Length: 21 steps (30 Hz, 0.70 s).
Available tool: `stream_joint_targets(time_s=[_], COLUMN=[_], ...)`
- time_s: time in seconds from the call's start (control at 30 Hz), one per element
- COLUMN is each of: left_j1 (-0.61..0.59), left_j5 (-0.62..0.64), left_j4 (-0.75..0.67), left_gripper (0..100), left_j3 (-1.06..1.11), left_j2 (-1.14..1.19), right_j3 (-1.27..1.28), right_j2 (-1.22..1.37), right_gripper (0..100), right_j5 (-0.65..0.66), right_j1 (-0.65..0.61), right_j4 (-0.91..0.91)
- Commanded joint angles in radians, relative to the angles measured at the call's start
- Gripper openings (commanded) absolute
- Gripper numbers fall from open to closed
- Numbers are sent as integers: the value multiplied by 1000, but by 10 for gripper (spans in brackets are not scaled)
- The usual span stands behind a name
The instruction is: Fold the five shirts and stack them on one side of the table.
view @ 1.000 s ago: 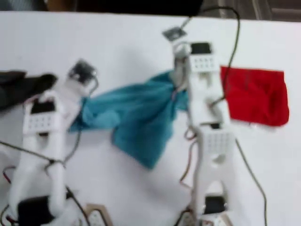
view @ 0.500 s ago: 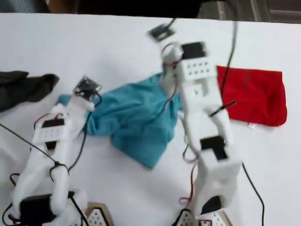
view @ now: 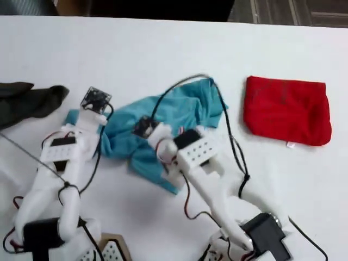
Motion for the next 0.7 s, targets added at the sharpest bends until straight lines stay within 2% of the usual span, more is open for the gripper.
stream_joint_targets(time_s=[0.0, 0.23, 0.5, 0.67], left_j1=[5, 5, 3, 2], left_j5=[12, 12, 44, 61], left_j4=[-2, 51, 48, 46], left_gripper=[26, 26, 26, 26], left_j3=[-62, -127, -128, -128], left_j2=[58, 121, 121, 123], right_j3=[49, 57, 57, 58], right_j2=[-47, -47, -48, -47], right_gripper=[221, 230, 230, 230], right_j5=[2, 3, 5, 6], right_j1=[-10, -24, -139, -168], right_j4=[-56, -51, -13, -15])
